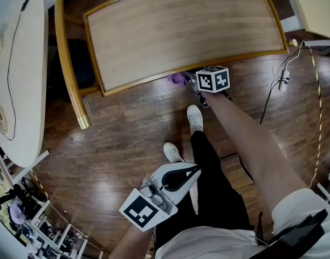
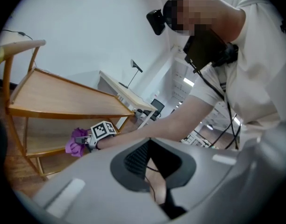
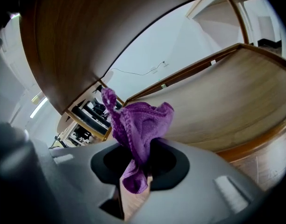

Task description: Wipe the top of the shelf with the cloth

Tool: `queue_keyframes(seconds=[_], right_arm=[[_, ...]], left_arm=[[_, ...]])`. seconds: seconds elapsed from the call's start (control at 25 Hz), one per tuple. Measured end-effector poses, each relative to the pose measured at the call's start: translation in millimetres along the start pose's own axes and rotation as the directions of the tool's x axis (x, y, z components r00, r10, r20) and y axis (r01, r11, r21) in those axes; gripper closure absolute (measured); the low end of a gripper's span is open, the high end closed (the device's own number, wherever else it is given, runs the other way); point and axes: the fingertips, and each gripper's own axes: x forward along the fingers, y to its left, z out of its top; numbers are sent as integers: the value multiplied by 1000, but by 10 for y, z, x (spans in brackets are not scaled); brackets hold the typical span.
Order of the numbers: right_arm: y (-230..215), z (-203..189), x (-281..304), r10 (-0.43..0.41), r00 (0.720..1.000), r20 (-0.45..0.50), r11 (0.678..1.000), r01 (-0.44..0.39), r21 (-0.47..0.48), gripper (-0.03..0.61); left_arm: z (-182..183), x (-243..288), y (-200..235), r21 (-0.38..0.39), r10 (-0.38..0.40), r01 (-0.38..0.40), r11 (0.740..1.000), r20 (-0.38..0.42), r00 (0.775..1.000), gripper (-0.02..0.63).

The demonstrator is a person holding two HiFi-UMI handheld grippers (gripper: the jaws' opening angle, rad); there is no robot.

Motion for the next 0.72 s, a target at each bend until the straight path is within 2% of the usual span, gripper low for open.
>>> queue_keyframes(seconds=[0.28,0.44,0.72], right_arm=[[-615,97,-510,-75,997,29,997,74,20,482],[-943,148,-831,-120,992,43,993,119,24,482],[-1589,251,-1430,-216,974,74,976,212,51,482]], left_arm=[[97,372,-38,30,-56,57,998,-39,998,595],[115,524,-53,30,-89,92,995,-89,992,595],[192,835,-65,46,-132,137,989,-112,985,595]])
